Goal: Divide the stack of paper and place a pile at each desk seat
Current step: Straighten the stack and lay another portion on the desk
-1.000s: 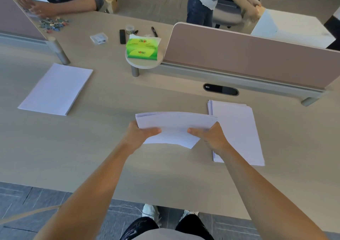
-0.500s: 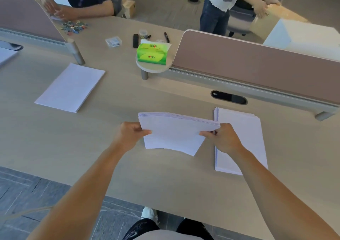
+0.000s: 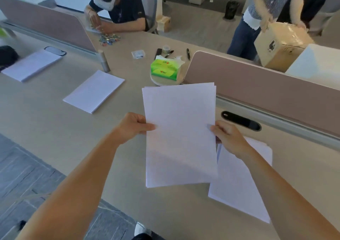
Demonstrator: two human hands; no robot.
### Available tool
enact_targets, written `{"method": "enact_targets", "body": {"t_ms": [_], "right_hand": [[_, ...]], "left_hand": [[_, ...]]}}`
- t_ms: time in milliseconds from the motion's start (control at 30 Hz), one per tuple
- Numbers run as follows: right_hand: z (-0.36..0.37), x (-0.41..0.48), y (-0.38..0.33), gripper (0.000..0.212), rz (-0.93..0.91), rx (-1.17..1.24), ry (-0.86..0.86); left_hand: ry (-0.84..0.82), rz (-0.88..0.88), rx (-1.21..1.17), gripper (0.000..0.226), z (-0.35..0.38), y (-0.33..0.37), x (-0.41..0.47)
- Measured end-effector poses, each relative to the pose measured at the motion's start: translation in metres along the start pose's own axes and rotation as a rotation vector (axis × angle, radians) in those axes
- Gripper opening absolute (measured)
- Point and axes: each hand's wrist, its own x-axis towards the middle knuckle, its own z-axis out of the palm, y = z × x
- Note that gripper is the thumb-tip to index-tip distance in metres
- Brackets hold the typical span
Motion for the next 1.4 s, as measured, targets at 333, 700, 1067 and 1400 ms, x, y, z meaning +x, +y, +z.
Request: {"method": "enact_targets", "body": {"t_ms": [333, 700, 1067, 1400], "right_hand": [[0.058, 0.02, 0.043, 0.031, 0.195, 0.12, 0.218], [0.189, 0.098, 0.0, 0.024, 0.12, 0.083, 0.495], [0.25, 0.152, 0.045, 0.029, -0.325, 0.066, 0.874], [0.255, 0.184, 0.075, 0.047, -0.396, 0.15, 1.021]], "left_hand": [[-0.062, -0.245, -0.257, 0.021, 0.019, -0.051, 0.013], [0.331, 0.195, 0.357, 0.029, -0.034, -0.08, 0.1], [0.479, 0.757, 0.269, 0.033, -0.083, -0.118, 0.168], [0.575, 0.689, 0.209, 0.041, -0.069, -0.138, 0.192]]}}
